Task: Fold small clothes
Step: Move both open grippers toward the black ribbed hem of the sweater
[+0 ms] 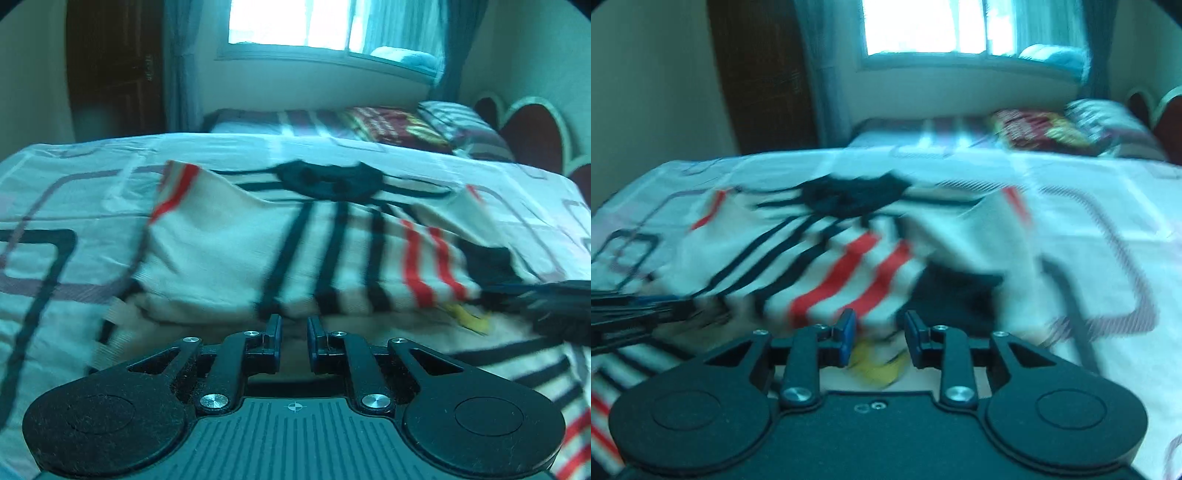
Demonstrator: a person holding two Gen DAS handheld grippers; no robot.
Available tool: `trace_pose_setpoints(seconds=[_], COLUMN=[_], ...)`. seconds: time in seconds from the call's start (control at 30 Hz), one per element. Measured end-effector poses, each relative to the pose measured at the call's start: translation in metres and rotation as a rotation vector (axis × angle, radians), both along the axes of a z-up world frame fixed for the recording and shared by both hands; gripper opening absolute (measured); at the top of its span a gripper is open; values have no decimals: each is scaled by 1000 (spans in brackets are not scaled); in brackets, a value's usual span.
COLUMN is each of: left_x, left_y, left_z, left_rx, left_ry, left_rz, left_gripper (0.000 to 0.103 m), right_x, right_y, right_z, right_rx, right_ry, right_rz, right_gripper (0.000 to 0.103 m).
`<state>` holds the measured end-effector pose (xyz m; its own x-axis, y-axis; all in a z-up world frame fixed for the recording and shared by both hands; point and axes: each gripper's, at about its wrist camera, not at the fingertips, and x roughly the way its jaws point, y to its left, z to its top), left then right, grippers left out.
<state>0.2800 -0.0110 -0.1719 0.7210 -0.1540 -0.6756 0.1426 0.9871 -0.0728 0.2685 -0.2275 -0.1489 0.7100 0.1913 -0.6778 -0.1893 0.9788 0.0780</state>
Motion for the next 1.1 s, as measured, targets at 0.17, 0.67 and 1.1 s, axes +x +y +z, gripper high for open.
trace_pose_setpoints(seconds=[0.17,0.67,1.1], left_x=[-16,-94,-120], left_y=[-19,35,36], left_z=[-14,-19,-26], left_rx=[25,193,150], left_ry=[44,54,37], left_rz=[-37,96,-36], left_gripper=[13,13,16], right_x=[-18,-78,-114], right_y=[24,-65,-56], right_z=[-15,-16,-28], right_rx=[-14,-45,-182], right_ry=[52,47,67], right_rz=[105,-27,-175], right_gripper=[28,35,3])
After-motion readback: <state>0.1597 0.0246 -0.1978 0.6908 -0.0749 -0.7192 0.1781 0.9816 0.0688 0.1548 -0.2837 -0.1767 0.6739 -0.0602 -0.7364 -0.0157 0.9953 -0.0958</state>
